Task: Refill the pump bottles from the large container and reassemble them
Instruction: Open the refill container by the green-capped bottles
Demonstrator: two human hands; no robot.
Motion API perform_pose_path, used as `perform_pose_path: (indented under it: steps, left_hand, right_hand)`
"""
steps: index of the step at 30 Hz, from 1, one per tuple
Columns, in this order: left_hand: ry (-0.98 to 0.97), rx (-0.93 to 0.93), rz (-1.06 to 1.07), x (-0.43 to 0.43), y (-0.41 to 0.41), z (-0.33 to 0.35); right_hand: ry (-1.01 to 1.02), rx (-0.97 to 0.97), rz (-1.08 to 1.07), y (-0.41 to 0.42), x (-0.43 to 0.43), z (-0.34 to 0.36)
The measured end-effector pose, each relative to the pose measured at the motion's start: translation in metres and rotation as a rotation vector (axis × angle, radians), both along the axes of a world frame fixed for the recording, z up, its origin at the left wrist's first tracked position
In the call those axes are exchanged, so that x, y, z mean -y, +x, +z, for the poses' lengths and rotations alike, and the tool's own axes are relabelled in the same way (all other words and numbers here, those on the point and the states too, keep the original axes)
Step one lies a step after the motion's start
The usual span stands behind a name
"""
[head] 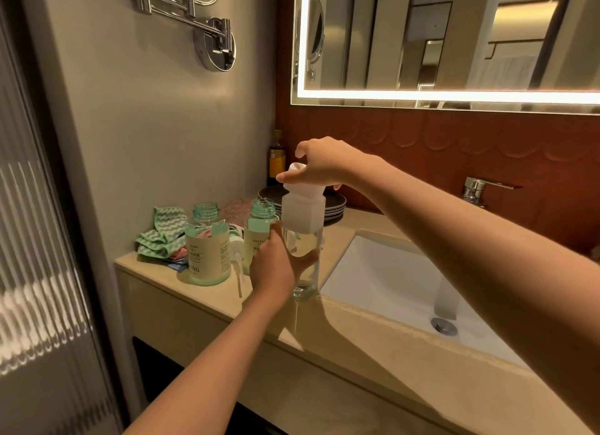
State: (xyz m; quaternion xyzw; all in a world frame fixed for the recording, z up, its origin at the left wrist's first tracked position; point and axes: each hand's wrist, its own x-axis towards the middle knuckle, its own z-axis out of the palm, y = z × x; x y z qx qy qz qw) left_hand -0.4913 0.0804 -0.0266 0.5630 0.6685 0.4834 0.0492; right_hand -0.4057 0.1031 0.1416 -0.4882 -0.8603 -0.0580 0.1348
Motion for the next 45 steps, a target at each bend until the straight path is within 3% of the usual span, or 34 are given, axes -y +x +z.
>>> perform_pose_path:
  steps: [6,11,17,22,27,32,40,42,45]
  left_hand:
    - [0.013,0.001,-0.009,0.001,0.000,-0.002]
    - [-0.006,-0.001,-0.007,0.000,0.001,0.000]
    - [-0.033,-0.023,0.022,0.000,0.001,0.000]
    - [-0.008,-0.005,-0.002,-0.001,0.000,-0.001]
    - [-0.017,-0.006,0.016,-0.001,0.001,0.000]
    - [-0.034,-0.012,0.018,-0.001,0.000,-0.001]
    - [-0.026,0.034,-0.014,0.000,0.000,0.000]
    - [-0.033,0.011,0.004,0.001,0.001,0.000]
    - [-0.043,-0.017,0.035,0.002,0.001,0.001]
  right_hand:
    - [-0.258,-0.208,0.152,0.009,0.000,0.003]
    - [-0.246,-0.134,0.208,0.008,0.002,0.001]
    - [-0.075,-0.092,0.039,0.005,-0.002,0.000]
    - [-0.197,-0.173,0.128,0.009,-0.002,0.002]
    - [-0.239,-0.131,0.176,0.010,0.004,0.005]
    - [-0.034,-0.039,0.018,0.004,0.000,-0.002]
    - [-0.301,-0.302,0.165,0.005,0.006,0.005]
    - [-0.259,-0.284,0.160,0.003,0.004,0.002]
    - [-0.029,-0.076,0.043,0.000,-0.002,-0.007]
